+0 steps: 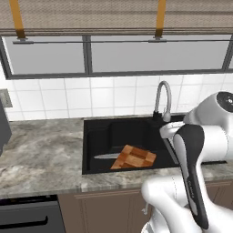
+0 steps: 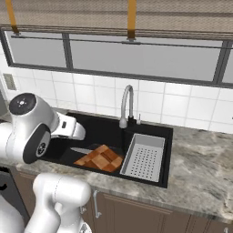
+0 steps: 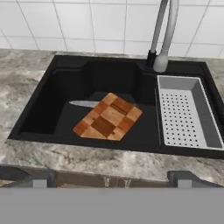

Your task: Move the cutting board and knife to the sink. Then move spray from the cabinet to the counter.

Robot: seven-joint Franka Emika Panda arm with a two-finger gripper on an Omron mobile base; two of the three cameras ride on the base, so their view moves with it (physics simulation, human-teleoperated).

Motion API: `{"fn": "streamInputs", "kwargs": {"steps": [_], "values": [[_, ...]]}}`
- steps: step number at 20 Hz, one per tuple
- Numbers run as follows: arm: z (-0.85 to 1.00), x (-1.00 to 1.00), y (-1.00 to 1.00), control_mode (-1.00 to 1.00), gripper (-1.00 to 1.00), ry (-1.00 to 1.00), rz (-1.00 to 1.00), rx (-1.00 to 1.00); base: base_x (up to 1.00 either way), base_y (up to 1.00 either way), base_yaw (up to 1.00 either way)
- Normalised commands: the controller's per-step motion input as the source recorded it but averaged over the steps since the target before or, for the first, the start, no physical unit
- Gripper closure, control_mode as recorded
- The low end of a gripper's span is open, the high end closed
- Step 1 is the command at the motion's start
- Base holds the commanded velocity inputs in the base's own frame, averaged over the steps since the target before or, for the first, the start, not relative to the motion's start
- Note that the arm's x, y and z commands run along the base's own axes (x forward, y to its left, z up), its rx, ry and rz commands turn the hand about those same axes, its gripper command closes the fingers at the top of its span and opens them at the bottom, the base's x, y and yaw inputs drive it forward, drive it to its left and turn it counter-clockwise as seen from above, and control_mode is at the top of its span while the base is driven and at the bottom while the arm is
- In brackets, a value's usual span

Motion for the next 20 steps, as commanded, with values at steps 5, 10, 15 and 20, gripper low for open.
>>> {"fn": "streamInputs", "kwargs": {"steps": [5, 10, 15, 20], "values": [[0.10, 0.00, 0.01, -1.00, -1.00, -0.42, -0.06, -0.01, 0.00, 0.00, 0.00], [0.40, 0.02, 0.00, -1.00, -1.00, -0.28, -0.01, -0.01, 0.00, 0.00, 0.00], [0.17, 0.00, 0.00, -1.00, -1.00, -0.37, 0.00, 0.00, 0.00, 0.00, 0.00], [0.02, -0.02, 0.00, -1.00, -1.00, -0.14, 0.00, -0.01, 0.00, 0.00, 0.00]]}}
